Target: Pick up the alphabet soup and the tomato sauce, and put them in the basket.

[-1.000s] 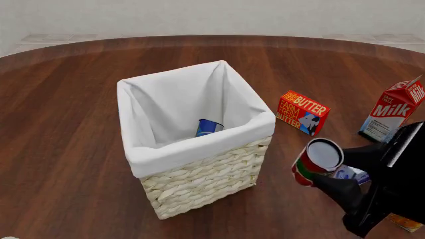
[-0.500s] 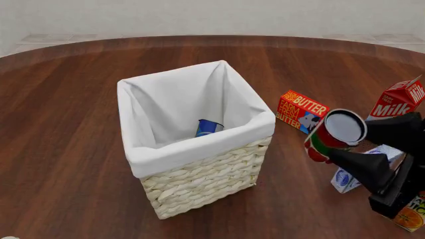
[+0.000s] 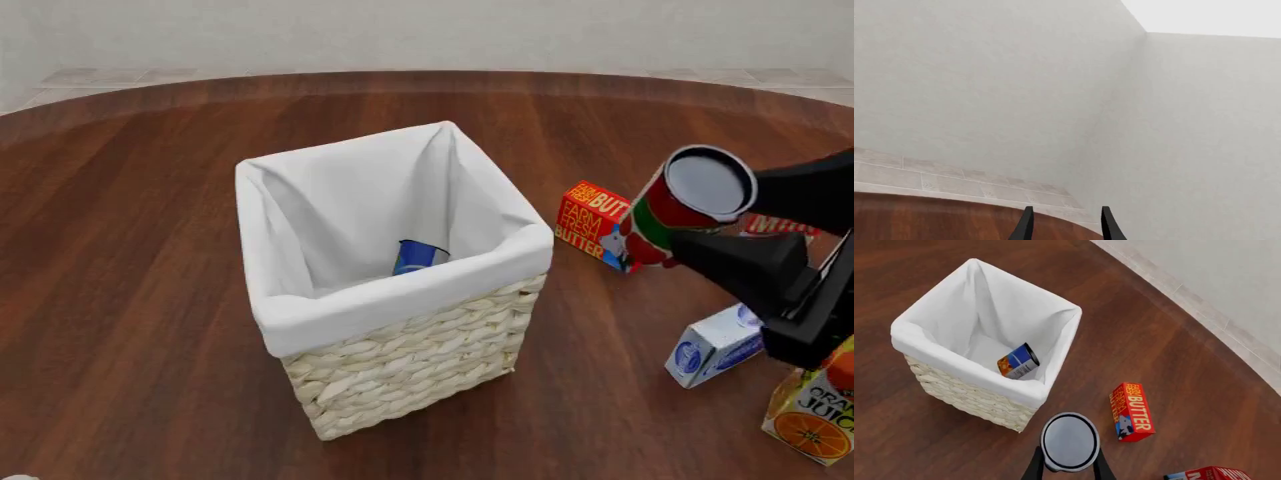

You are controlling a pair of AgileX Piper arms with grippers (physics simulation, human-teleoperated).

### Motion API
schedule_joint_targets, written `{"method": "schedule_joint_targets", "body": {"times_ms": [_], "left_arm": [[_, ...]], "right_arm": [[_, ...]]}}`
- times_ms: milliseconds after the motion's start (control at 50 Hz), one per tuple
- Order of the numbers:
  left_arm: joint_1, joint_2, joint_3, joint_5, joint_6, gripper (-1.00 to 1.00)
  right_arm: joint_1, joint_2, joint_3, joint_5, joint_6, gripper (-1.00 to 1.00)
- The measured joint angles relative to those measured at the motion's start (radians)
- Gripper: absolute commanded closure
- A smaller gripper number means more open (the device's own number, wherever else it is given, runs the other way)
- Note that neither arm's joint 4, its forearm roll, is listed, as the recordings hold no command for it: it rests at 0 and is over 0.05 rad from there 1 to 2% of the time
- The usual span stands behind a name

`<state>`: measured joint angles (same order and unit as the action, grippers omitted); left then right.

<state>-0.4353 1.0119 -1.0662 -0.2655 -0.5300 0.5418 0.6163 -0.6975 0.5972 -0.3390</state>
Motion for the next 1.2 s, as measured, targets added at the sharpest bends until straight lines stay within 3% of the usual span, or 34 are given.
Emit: {"method": "schedule_joint_targets", "body": {"times_ms": [460, 1200], "left_arm": [[0.008, 0.003, 0.004, -0.005, -0.003, -1.00], [0.023, 0.017, 0.003, -0.012, -0.003, -1.00]], "right_arm": [[0.034, 0.164, -0.130, -0.061, -0.021, 1.00], [0.168, 0.318, -0.251, -0.094, -0.037, 1.00]]}}
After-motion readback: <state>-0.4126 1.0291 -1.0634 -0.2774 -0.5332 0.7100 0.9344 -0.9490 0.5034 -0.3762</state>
